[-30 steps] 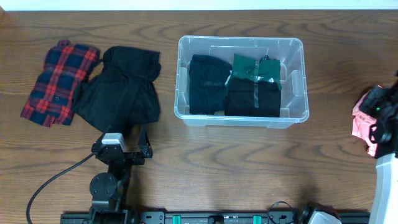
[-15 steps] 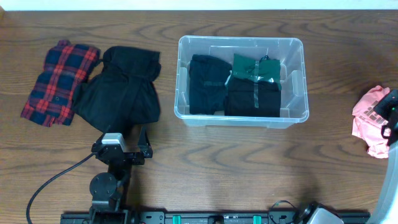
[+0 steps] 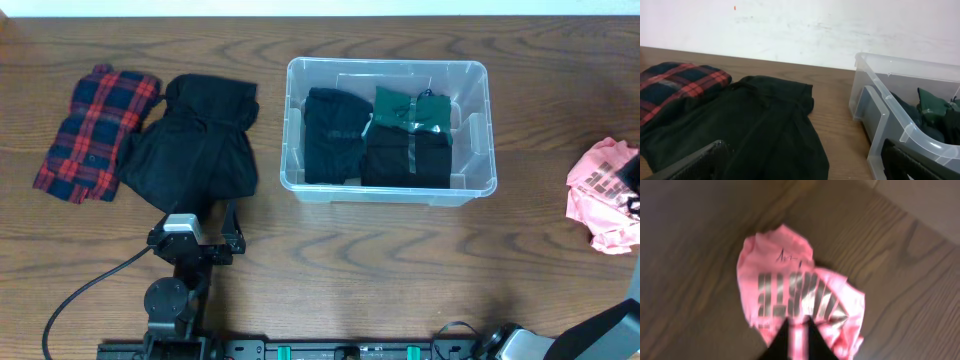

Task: Pack container
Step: 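Withdraw the right gripper to the pink printed shirt on the right, then grasp the pink printed shirt with the right gripper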

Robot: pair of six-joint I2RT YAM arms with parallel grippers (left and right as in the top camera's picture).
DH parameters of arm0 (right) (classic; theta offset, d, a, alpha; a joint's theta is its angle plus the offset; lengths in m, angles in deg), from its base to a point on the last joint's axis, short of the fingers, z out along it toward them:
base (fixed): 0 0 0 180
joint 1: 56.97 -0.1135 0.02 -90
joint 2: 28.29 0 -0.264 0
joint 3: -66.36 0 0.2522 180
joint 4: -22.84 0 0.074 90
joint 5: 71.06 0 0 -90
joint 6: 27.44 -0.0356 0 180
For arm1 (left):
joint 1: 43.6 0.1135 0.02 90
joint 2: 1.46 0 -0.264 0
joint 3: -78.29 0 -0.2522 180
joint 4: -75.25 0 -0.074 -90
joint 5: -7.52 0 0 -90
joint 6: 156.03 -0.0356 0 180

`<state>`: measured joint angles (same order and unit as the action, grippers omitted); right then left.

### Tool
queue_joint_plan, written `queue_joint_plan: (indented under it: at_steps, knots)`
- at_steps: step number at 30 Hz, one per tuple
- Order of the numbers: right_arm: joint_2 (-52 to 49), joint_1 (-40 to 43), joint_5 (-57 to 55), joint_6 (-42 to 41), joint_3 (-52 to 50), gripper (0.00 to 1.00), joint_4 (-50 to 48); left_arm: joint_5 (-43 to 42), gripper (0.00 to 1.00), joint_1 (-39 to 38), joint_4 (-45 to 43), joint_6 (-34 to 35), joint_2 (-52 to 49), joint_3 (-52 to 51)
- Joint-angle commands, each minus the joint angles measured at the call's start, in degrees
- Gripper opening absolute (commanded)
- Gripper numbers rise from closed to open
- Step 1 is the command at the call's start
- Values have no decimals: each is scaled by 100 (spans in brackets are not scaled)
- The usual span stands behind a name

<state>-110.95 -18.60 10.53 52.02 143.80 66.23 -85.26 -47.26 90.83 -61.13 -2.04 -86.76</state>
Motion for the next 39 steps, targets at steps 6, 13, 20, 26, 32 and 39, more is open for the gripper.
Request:
queue_joint_plan:
  at_steps: [6,13,20,26,32,39]
  knots:
    - [-262,533,817,960,33,1,-1005,87,98,-28,203,11,35,-96]
    - [-1091,1182,1137,931,33,1,-1226,87,98,-28,203,11,35,-96]
    - [-1947,1674,1445,227,33,1,-1193,87,98,-28,203,11,35,-96]
    - [-2505,1902,1825,-39,33,1,-1095,87,98,-28,203,11,35,-96]
    - [-2601,1869,2896,-282,33,1,-962,87,98,-28,203,11,35,-96]
    - [-2601,1703,3609,-949,33,1,-267,87,98,-28,203,11,35,-96]
